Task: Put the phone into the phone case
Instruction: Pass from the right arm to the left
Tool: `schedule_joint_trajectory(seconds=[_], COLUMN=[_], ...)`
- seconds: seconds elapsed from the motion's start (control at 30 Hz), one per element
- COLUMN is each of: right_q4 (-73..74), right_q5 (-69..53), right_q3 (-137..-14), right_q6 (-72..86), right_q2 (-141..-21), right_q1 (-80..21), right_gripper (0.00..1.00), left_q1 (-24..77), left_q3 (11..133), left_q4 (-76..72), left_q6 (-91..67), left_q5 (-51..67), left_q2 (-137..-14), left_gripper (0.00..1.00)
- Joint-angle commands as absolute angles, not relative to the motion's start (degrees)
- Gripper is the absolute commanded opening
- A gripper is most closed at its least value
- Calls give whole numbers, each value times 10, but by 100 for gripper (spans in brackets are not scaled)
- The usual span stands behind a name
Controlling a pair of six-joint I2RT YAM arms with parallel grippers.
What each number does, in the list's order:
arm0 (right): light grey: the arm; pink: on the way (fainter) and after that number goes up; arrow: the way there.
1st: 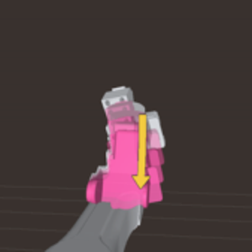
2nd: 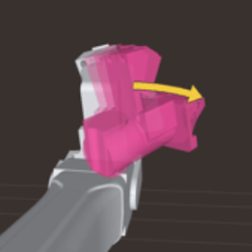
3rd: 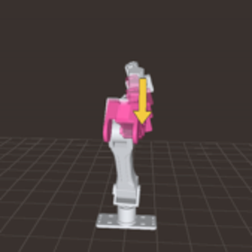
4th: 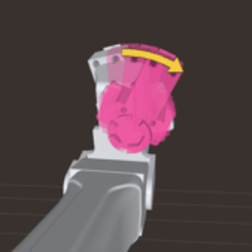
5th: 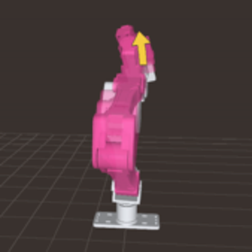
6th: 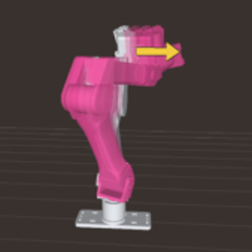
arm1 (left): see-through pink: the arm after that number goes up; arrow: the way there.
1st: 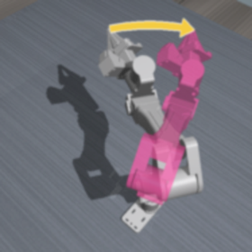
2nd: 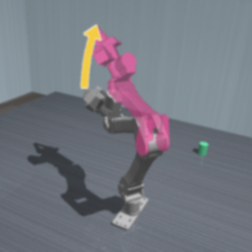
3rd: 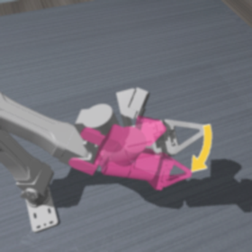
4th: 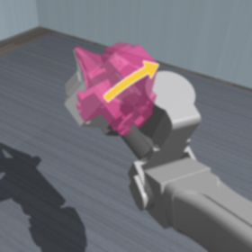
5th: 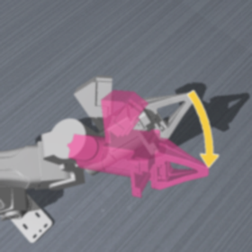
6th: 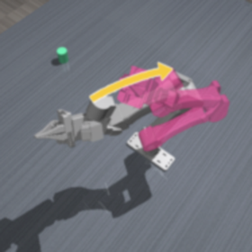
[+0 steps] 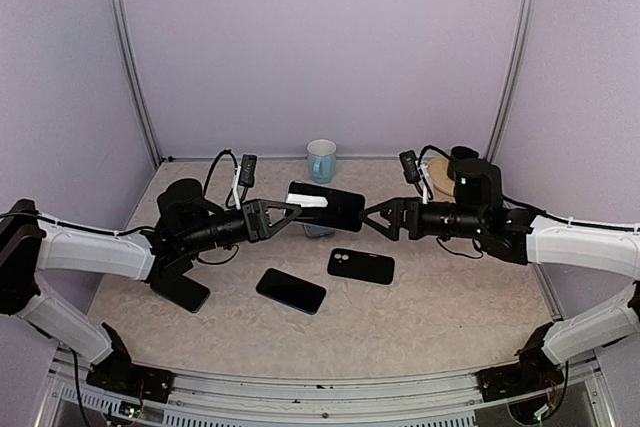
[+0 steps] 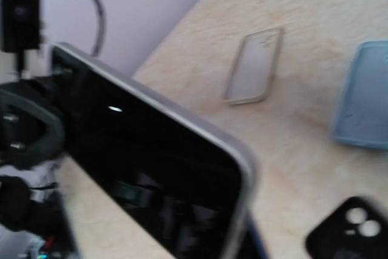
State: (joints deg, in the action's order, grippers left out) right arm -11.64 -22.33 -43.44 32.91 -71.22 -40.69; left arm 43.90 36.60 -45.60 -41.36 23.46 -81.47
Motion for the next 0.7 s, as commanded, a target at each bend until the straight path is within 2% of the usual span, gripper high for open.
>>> schedule_joint_trajectory(seconds=[0.0,0.67], right_q4=[-177,-265], right_q5=[-281,-345], right_q3=[-440,-423], right_q6=[393,454], right_q2=[-723,-764], right_q1=[-401,-402], right_gripper=[100,99], left_q1=[444,466], left_q3=[389,409], left_q4=[-543,-648], left_q6=[-435,-503], left_q5=[253,277], left_q2=[-829,-912], left_gripper=[0,0])
